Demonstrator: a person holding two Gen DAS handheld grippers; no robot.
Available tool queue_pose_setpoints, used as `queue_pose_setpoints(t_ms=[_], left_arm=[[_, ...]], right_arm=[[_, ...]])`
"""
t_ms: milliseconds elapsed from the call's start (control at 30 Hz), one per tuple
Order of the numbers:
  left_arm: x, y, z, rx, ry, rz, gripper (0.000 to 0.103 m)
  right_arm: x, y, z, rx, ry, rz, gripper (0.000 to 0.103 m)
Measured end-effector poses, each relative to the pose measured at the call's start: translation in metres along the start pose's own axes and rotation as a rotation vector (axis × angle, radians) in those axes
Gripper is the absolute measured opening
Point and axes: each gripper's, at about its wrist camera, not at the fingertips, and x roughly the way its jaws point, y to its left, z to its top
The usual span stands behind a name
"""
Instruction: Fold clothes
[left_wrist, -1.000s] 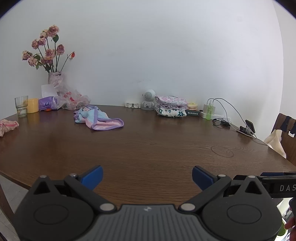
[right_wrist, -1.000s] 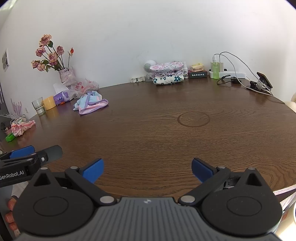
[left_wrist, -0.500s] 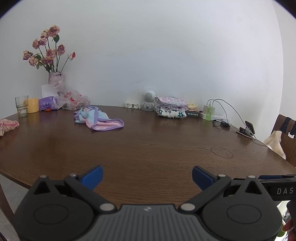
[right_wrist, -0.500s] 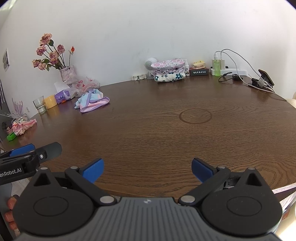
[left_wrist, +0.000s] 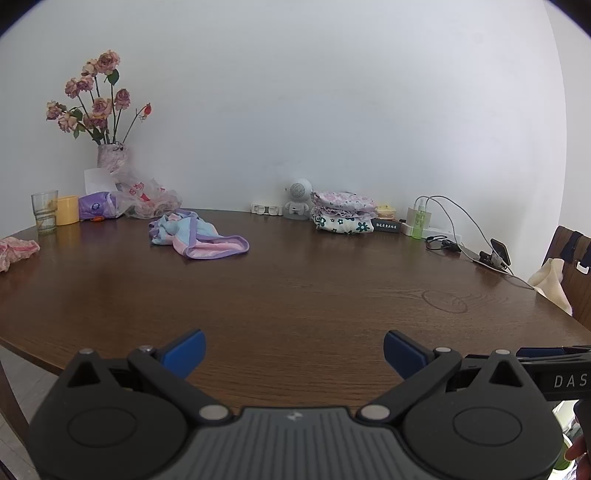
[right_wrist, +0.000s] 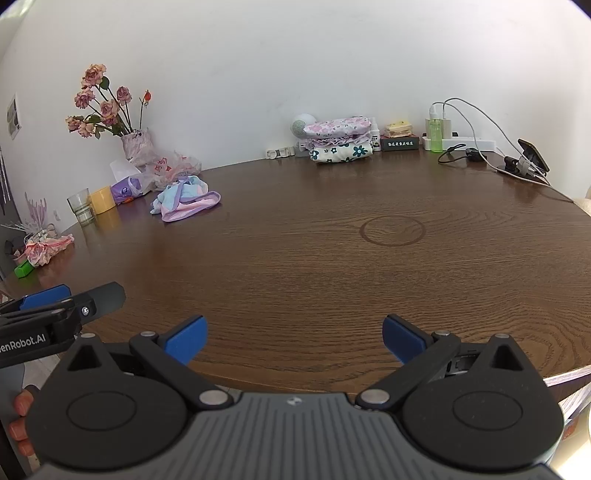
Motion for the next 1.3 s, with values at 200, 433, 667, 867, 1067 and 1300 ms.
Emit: queue_pose_setpoints(t_ms=[200, 433, 667, 867, 1067, 1300], left_arm=[[0.0004, -0.0005, -0.0007, 0.000, 0.002, 0.005, 0.103], [0.0015, -0.0001, -0.0009, 0.000, 0.006, 0.008, 0.103], [0.0023, -0.0001, -0.0008, 0.003, 0.009, 0.009, 0.103], [0.0028, 0.0001, -0.0006, 0.007, 0.011, 0.010, 0.103], [0.0038, 0.0001, 0.0001, 0.008, 0.008, 0.013, 0.103], [0.0034, -0.0001, 0.0011, 0.014, 0.002, 0.009, 0.103]], right_arm=[[0.0004, 0.0001, -0.0006, 0.002, 0.002, -0.001, 0.103], [0.0001, 0.0010, -0.0012, 0.003, -0.003, -0.002, 0.103], [0.0001, 0.0015, -0.0015, 0.003, -0.005, -0.003, 0.103], [0.0015, 0.0021, -0.0020, -0.001, -0.001, -0.005, 0.103], [0.0015, 0.0022, -0.0019, -0.007, -0.001, -0.007, 0.103], [0.0020, 0.0028, -0.0020, -0.015, 0.002, -0.006, 0.103]])
